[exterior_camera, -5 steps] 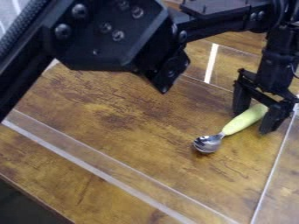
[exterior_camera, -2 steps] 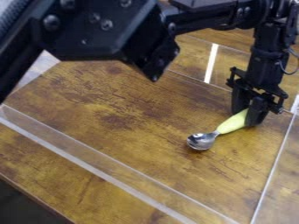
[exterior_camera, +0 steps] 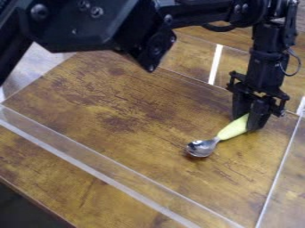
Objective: Move the green spoon to the left
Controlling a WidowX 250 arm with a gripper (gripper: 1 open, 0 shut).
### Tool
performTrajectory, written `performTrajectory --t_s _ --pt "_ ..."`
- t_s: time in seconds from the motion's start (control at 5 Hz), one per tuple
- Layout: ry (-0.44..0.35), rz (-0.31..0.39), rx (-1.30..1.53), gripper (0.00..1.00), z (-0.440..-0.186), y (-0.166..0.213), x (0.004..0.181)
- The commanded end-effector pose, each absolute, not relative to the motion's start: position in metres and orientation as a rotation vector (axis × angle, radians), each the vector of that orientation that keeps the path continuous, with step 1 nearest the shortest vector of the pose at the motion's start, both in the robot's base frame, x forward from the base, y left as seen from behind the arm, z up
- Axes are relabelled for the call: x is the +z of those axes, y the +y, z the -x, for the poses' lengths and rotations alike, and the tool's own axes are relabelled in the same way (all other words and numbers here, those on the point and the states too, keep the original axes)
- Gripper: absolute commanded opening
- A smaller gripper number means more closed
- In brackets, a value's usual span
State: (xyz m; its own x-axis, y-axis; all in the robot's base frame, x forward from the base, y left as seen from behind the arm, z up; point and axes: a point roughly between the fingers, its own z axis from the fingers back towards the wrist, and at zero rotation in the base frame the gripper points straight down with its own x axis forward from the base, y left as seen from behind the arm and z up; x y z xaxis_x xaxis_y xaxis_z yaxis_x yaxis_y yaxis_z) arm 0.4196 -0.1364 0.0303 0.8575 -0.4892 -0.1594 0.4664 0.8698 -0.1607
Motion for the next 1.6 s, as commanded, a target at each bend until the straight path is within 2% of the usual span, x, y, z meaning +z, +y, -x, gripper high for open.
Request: performTrajectory --t_s 0.0,0.4,0.8,1.0,1.4 --pt "0.148 0.143 -0.488 0.00 -0.419 -0.133 0.055" --pt "0.168 0.203 -0.467 0.00 -0.427 -0.120 0.056" --pt "0.180 0.254 -0.426 0.00 -0.435 -0.136 0.064" --pt "0.189 0.252 -0.392 0.00 -0.432 -0.124 0.076" --pt "0.228 0.231 -0.467 0.00 -0.426 -0.111 0.075"
